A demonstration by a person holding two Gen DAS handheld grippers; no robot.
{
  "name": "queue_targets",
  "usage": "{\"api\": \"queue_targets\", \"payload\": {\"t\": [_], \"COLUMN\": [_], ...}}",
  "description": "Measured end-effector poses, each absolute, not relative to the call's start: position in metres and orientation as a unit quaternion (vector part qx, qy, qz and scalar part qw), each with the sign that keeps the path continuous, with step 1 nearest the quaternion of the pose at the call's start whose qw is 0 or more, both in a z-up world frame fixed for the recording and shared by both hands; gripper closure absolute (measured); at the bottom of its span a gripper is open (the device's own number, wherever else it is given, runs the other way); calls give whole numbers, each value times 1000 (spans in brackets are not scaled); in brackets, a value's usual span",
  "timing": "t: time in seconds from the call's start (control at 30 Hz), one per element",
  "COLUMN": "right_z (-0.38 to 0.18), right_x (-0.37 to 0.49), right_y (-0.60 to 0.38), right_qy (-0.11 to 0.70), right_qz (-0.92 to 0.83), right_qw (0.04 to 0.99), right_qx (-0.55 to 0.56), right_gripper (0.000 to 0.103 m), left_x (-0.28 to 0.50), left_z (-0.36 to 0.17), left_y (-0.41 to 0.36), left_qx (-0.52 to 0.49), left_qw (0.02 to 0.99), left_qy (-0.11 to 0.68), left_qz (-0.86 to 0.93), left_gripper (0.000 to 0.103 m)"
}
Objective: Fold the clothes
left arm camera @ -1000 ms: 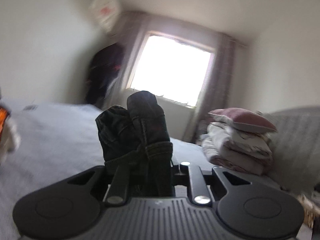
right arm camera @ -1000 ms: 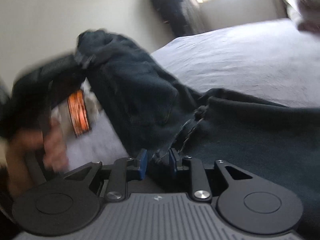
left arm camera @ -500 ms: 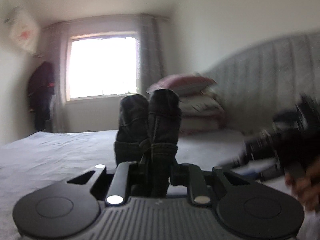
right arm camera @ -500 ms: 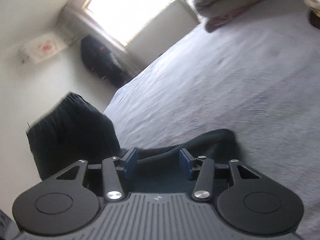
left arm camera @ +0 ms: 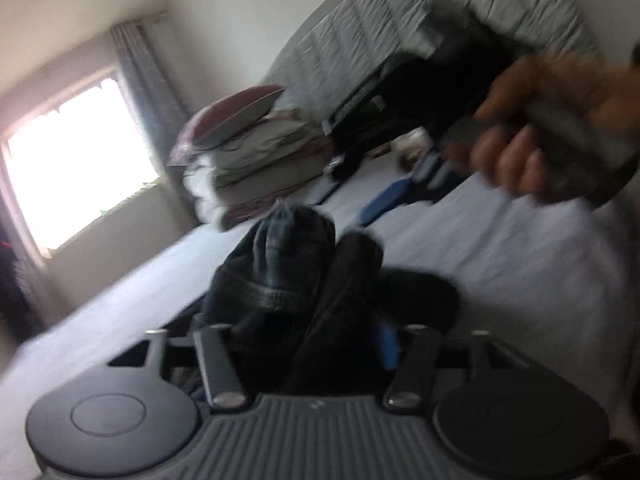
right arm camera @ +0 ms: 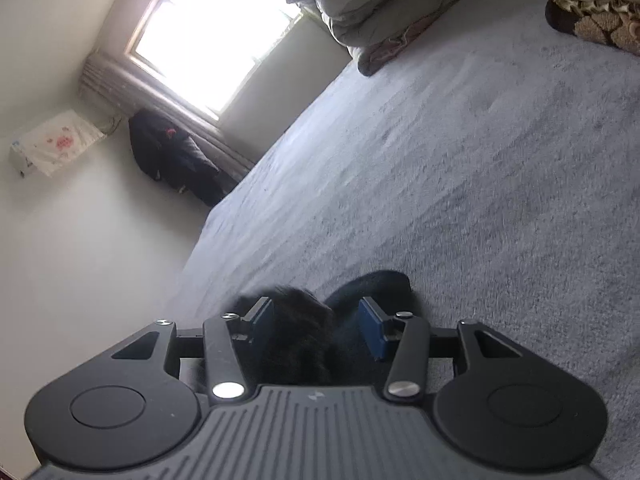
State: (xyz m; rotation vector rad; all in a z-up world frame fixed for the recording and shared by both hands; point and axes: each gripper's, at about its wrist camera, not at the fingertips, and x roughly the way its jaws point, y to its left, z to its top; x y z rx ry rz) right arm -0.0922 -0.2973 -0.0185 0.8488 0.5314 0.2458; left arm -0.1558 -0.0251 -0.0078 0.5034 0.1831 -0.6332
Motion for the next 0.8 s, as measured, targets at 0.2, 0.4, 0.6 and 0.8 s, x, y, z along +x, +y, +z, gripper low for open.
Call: {"api": "queue_targets", "payload": {"t": [0.2, 0.4, 0.6, 0.8], "right_z": [-10, -7, -8, 34], "right_x": [-94, -82, -67, -82], "right_y": [-302, -289, -259, -255], "right_qy": [242, 276, 302, 230], "right_qz": [193, 249, 227, 262], "right_qw": [840, 811, 845, 879], "right_qx": [447, 452, 379, 326], "right_gripper": [53, 53, 89, 94], "left_x": [-138, -99, -75, -59], "left_z": [18, 25, 18, 14], "left_y": [1, 40, 67, 80], "left_qx": [130, 20, -41, -102], "left_qw": [923, 938, 943, 936], "left_qy": [122, 159, 196, 210], "left_qz": [-341, -306, -264, -263], "left_gripper": [38, 35, 35, 35]}}
